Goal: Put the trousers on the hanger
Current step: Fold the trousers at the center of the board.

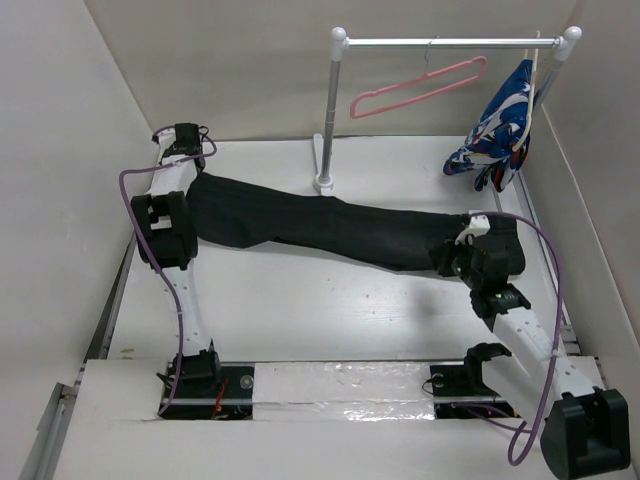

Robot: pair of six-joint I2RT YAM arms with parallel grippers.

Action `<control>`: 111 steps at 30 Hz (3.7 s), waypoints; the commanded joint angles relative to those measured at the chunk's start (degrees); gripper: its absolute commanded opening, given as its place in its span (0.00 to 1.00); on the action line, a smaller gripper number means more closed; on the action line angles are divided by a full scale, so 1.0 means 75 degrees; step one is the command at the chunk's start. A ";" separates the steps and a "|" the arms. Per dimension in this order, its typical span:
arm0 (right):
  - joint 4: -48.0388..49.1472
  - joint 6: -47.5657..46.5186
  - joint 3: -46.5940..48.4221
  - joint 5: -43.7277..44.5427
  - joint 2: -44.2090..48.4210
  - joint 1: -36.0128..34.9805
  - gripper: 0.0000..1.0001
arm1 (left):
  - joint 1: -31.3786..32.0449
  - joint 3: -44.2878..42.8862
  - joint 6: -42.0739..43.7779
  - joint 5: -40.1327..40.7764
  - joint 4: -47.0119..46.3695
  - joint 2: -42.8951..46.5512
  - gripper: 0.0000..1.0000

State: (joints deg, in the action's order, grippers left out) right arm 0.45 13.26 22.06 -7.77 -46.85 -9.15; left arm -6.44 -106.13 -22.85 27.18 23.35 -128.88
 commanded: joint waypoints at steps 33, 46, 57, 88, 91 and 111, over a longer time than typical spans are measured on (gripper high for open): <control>0.0046 0.0166 0.0796 0.1599 0.0001 -0.0937 0.40 | -0.0068 -0.0595 -0.0268 0.0946 -0.0266 0.0881 0.86; 0.0245 0.0108 0.0515 0.1634 0.0446 -0.1662 0.00 | -0.1075 0.3990 -0.1606 -0.1525 -0.1532 0.3217 0.42; 0.0537 -0.0174 0.0386 0.1259 0.0165 -0.1816 0.02 | -0.1075 0.3498 -0.1758 -0.2346 -0.1882 0.2149 0.57; -0.0447 0.1910 -0.0608 0.2467 0.0398 0.0417 0.86 | -0.1075 0.3966 -0.1371 -0.0367 -0.1169 0.3273 0.00; -0.0365 0.2017 -0.0926 0.1963 0.0854 0.1322 0.88 | -0.1075 0.4223 -0.1359 -0.0214 -0.1098 0.3472 0.00; 0.1025 0.2465 -0.0317 -0.0806 -0.2429 0.5777 0.00 | -0.1332 0.6239 -0.1991 0.1718 0.0236 0.4878 0.00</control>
State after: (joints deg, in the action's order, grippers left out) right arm 11.75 34.11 20.62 -15.75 -71.48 31.75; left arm -14.13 -61.28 -35.99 29.26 20.49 -96.90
